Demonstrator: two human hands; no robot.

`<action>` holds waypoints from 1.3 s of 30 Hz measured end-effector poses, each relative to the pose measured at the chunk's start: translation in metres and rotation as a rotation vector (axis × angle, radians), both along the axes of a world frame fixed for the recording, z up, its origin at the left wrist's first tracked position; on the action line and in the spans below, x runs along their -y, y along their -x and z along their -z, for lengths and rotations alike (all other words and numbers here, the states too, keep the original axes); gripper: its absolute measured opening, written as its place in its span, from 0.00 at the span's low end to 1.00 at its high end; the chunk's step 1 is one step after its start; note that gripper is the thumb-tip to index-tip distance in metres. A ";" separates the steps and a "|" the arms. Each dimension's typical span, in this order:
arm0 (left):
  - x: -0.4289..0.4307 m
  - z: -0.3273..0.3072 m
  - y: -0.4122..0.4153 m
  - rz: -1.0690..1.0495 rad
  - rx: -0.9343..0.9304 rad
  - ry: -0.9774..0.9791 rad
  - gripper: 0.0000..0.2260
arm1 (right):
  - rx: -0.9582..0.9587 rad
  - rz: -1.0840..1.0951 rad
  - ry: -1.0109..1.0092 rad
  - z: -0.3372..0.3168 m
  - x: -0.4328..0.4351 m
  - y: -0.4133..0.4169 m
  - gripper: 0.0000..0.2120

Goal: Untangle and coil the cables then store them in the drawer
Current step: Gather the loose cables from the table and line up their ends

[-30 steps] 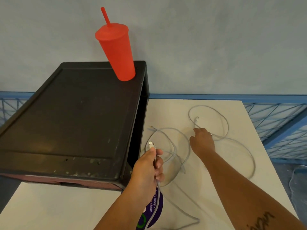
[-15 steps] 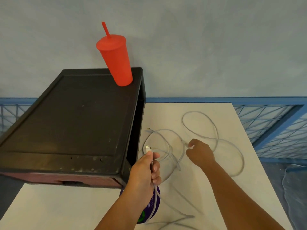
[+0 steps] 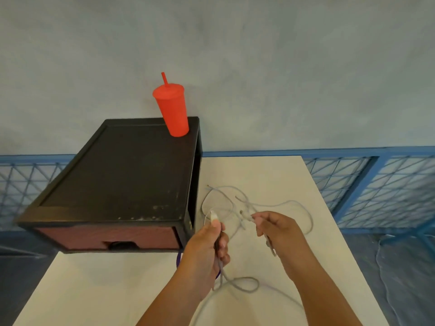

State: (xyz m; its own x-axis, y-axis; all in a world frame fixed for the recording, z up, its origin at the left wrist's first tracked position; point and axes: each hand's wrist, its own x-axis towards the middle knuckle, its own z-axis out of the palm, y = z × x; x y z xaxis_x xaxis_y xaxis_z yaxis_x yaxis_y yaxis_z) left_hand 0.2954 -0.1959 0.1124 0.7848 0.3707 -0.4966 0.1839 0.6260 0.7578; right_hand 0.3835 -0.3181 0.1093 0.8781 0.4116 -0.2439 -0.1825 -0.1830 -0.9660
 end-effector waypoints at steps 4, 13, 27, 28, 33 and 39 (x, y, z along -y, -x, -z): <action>0.010 -0.016 0.030 0.070 0.001 -0.046 0.13 | -0.081 0.009 -0.168 -0.022 0.009 0.051 0.10; 0.032 -0.037 0.079 0.134 0.048 -0.276 0.11 | 0.007 0.096 -0.243 -0.050 0.008 0.131 0.12; 0.051 -0.053 0.114 0.146 0.101 -0.342 0.08 | 0.394 0.178 -0.021 -0.043 0.004 0.179 0.13; 0.051 -0.054 0.116 0.142 0.103 -0.328 0.08 | 0.401 0.177 -0.013 -0.042 0.004 0.180 0.12; 0.047 -0.057 0.119 0.115 0.124 -0.283 0.13 | 0.406 0.082 0.014 -0.040 0.002 0.183 0.10; 0.030 -0.068 0.123 0.074 0.142 -0.294 0.14 | 0.409 -0.219 0.070 -0.032 0.004 0.192 0.11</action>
State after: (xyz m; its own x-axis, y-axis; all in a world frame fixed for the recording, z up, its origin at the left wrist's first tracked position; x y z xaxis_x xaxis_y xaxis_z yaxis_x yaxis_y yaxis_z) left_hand 0.1720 -0.2263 0.1804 0.8686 0.4214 -0.2608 0.1002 0.3661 0.9252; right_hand 0.1914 -0.3223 0.1412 0.8023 0.5928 0.0701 0.2607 -0.2424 -0.9345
